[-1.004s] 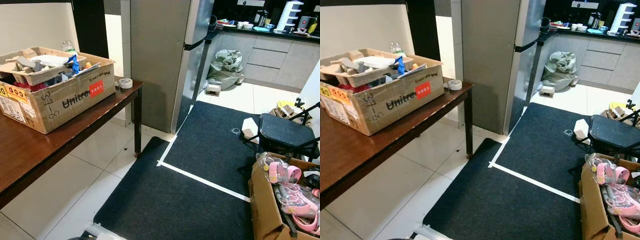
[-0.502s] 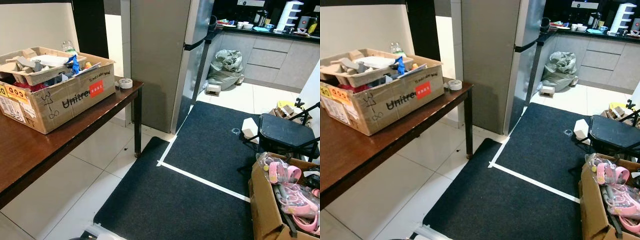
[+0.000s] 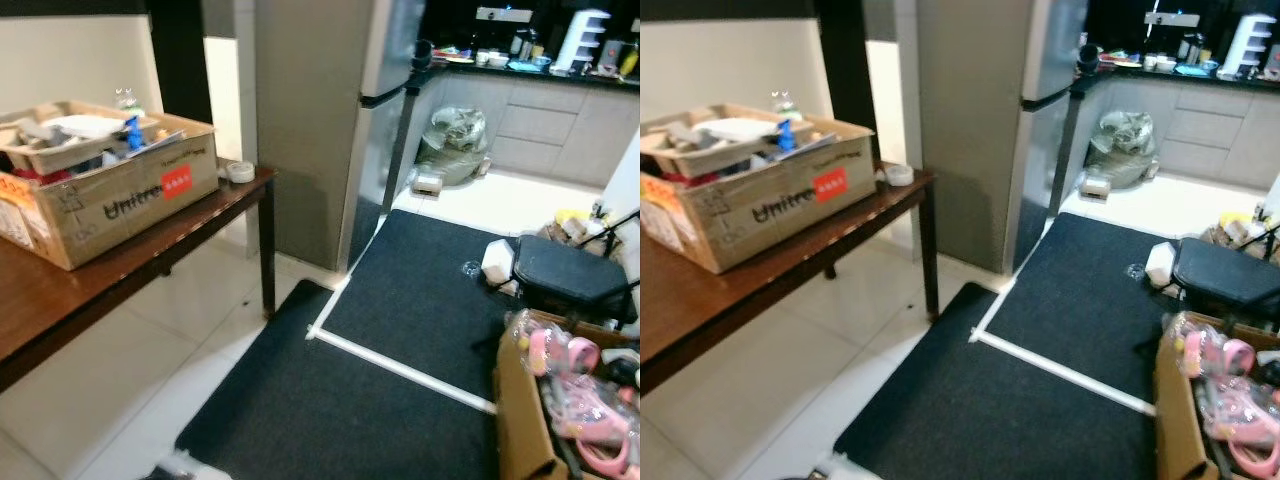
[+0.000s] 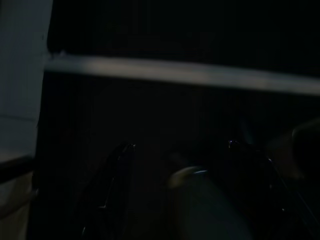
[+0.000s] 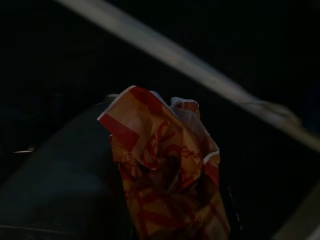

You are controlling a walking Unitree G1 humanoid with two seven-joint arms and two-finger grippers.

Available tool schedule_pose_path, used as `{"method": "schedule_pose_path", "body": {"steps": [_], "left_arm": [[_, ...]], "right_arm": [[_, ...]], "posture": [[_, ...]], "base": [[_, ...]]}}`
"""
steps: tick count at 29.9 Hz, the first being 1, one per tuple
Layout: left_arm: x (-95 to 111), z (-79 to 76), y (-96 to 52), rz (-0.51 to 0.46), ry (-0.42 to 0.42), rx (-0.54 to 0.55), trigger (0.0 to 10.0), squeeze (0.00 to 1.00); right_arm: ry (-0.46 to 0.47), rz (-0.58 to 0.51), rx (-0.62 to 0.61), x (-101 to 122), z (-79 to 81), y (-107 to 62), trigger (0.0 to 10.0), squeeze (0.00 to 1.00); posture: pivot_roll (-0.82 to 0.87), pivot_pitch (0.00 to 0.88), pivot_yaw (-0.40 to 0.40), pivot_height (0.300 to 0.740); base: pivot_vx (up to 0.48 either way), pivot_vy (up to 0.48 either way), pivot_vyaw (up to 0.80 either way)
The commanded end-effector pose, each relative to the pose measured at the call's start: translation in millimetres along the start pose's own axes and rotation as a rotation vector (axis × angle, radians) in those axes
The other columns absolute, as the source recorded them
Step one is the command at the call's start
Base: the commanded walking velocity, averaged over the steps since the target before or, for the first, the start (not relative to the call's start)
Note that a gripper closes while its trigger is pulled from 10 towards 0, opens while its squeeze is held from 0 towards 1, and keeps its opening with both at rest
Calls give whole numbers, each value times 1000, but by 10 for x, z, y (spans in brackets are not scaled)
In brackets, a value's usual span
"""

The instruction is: Picking trash to rubbish bin

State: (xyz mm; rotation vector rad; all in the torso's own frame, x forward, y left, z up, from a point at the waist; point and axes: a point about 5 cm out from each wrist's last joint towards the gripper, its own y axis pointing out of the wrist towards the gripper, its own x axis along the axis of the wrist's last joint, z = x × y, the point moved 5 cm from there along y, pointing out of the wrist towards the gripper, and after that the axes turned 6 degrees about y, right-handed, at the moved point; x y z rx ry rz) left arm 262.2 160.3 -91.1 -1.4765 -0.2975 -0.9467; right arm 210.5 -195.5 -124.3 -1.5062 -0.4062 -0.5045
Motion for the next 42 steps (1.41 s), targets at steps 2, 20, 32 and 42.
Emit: {"method": "schedule_pose_path", "body": {"steps": [2,20,32,42], "left_arm": [[-114,-14,-22,32,-46,0,10000,0],[-109,12,-23,34,-23,7,10000,0],[-41,-82,-9,0,-23,-42,10000,0],[-10,-44,1,1,-37,-30,10000,0]], "right_arm": [[8,22,6,-85,36,-3,10000,0],[7,21,8,-89,42,-3,10000,0],[7,22,5,-92,23,-6,10000,0],[3,6,8,-37,24,-2,10000,0]], "posture": [[-81,147,-9,740],[-82,148,-10,740],[-85,139,-8,740],[-88,129,-6,740]], "base": [[0,0,0],[0,107,0],[0,0,0],[130,0,0]]}}
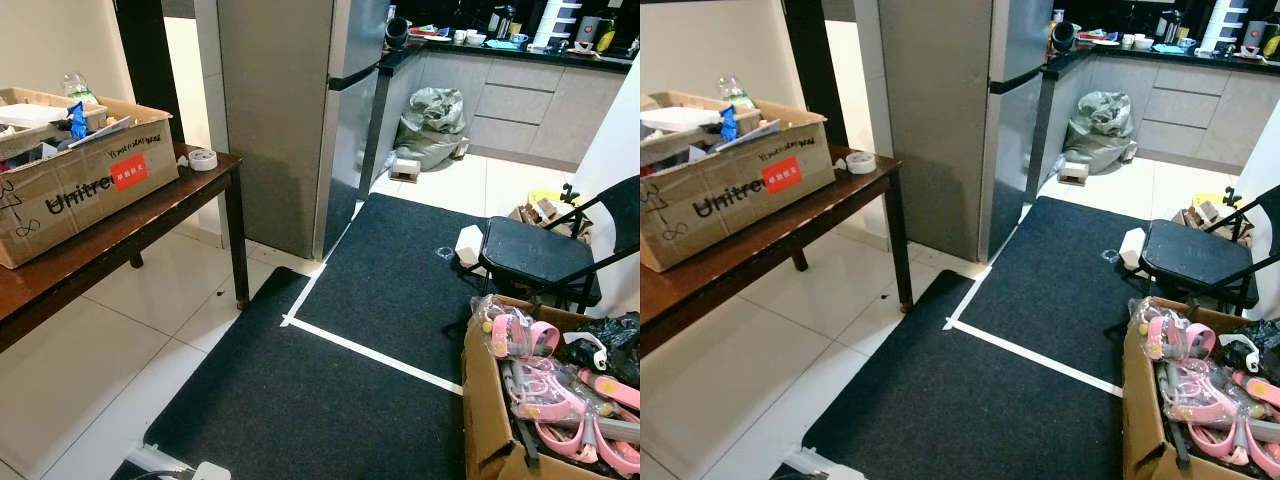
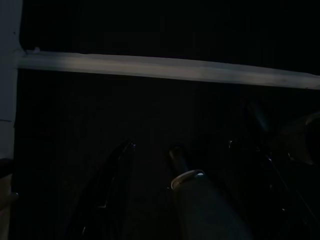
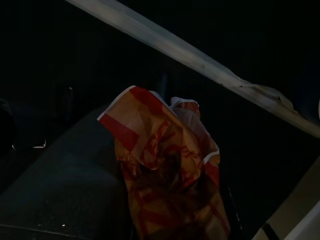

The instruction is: Picking trash to rubbish bin

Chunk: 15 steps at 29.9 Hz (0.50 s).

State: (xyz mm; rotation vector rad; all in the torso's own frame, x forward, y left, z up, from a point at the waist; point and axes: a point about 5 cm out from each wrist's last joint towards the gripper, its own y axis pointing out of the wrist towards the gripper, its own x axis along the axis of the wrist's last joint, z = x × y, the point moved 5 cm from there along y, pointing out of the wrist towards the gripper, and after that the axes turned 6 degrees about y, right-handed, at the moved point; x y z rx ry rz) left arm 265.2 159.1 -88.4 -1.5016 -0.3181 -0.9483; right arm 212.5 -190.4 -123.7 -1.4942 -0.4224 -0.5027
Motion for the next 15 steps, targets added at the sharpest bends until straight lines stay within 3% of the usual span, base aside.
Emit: {"method": "schedule_pose_path", "body": {"steps": [1,15], "left_arm": [[-52,-47,-4,16,-16,-14,10000,0],[-19,-48,3,6,-32,-20,10000,0]], "right_arm": [[11,16,-5,-54,-27,-9,10000,0],[15,14,-6,-55,-25,-10,10000,0]], "posture": [[-88,129,-6,740],[-89,130,-2,740]], "base": [[356,0,0],[391,0,0]]}}
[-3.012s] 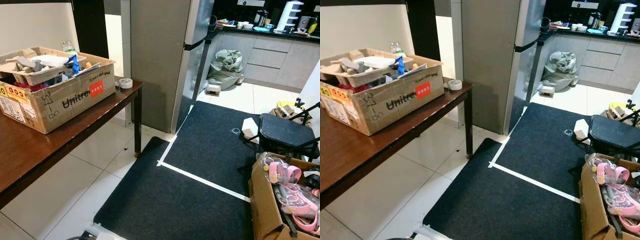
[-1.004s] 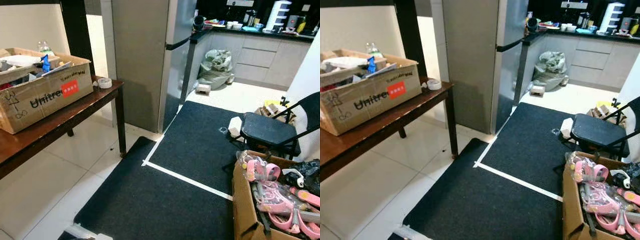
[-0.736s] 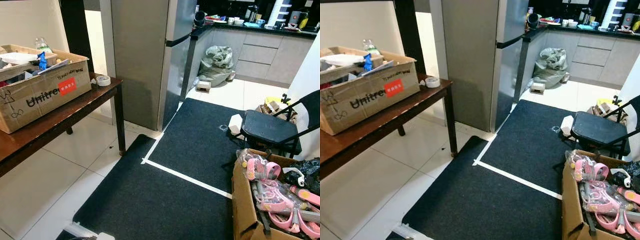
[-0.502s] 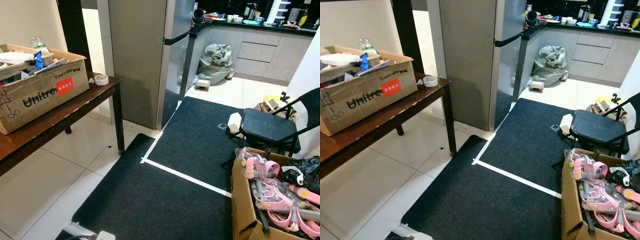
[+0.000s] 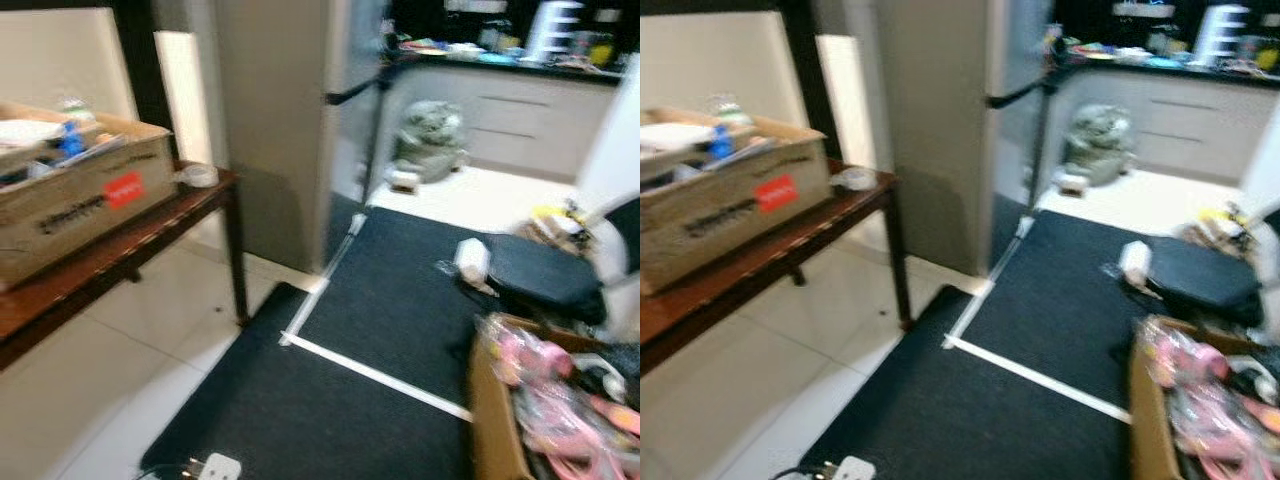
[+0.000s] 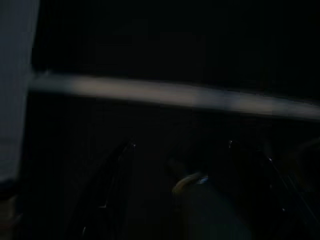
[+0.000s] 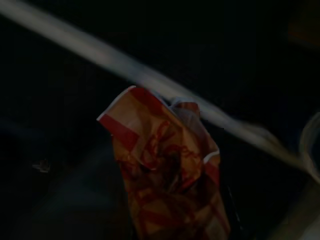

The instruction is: Picking trash to rubbish bin

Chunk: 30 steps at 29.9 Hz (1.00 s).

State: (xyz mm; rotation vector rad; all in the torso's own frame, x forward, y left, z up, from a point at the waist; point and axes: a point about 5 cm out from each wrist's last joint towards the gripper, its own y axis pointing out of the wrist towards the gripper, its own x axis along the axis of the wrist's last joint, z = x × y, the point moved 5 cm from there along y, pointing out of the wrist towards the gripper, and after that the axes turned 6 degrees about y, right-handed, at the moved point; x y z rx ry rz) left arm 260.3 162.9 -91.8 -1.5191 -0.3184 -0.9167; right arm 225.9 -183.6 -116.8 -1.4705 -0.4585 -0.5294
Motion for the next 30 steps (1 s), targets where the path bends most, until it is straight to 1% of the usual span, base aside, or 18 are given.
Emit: {"method": "schedule_pose_path", "body": {"steps": [1,30], "left_arm": [[49,-63,20,-14,-8,-15,10000,0],[67,-86,27,-14,-9,-27,10000,0]], "right_arm": [[17,55,-24,-199,-99,-38,10000,0],[22,55,-30,-189,-107,-38,10000,0]], "posture": [[-89,130,-2,740],[-92,131,-1,740]], "base": [[398,0,0],[378,0,0]]}}
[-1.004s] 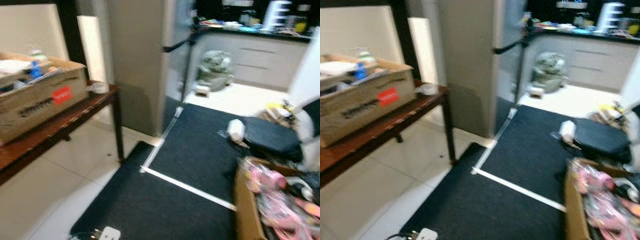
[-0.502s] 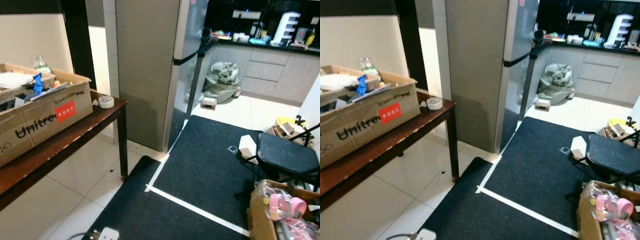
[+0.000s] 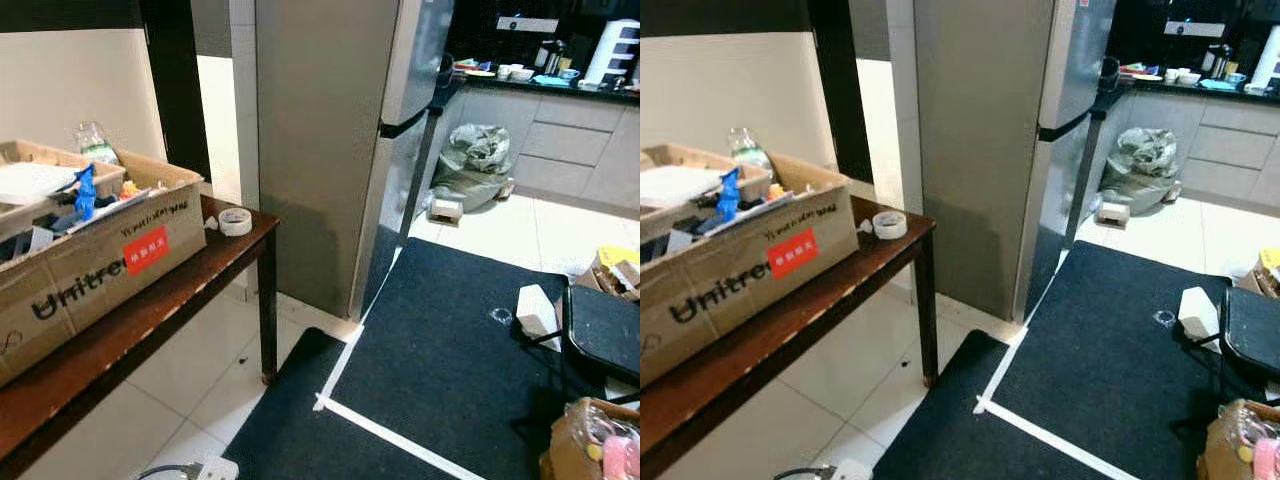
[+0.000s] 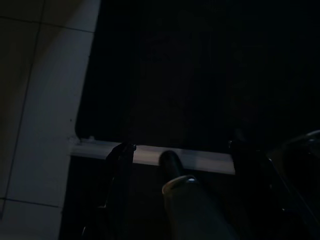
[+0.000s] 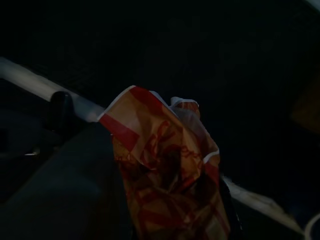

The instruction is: Picking trash to rubbish bin

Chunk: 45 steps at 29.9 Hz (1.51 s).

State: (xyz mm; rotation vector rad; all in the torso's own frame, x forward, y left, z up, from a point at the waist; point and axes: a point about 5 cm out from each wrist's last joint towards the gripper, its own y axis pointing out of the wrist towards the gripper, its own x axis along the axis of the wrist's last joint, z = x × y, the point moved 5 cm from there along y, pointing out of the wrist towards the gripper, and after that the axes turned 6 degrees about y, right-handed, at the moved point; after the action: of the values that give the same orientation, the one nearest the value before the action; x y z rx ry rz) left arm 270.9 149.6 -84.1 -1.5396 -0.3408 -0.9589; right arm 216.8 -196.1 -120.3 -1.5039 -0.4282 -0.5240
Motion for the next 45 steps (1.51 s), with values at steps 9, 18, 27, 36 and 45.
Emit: {"method": "schedule_pose_path", "body": {"steps": [9,18,27,36,45], "left_arm": [[-97,-4,-18,31,-13,0,10000,0],[-94,-10,-14,32,-17,1,10000,0],[-252,-57,-32,109,55,-7,10000,0],[-509,11,-109,219,127,18,10000,0],[-543,16,-119,239,136,20,10000,0]], "right_arm": [[14,30,3,-83,17,-4,10000,0],[13,28,0,-74,7,-4,10000,0],[4,27,1,-62,4,-3,10000,0],[-61,33,20,-69,45,0,10000,0],[-71,39,30,-87,63,-1,10000,0]], "posture": [[-94,132,-3,740],[-98,131,-4,740],[-92,134,-7,740],[-87,138,-10,740],[-85,141,-8,740]], "base": [[345,0,0],[330,0,0],[92,0,0],[0,0,178],[0,0,800]]}}
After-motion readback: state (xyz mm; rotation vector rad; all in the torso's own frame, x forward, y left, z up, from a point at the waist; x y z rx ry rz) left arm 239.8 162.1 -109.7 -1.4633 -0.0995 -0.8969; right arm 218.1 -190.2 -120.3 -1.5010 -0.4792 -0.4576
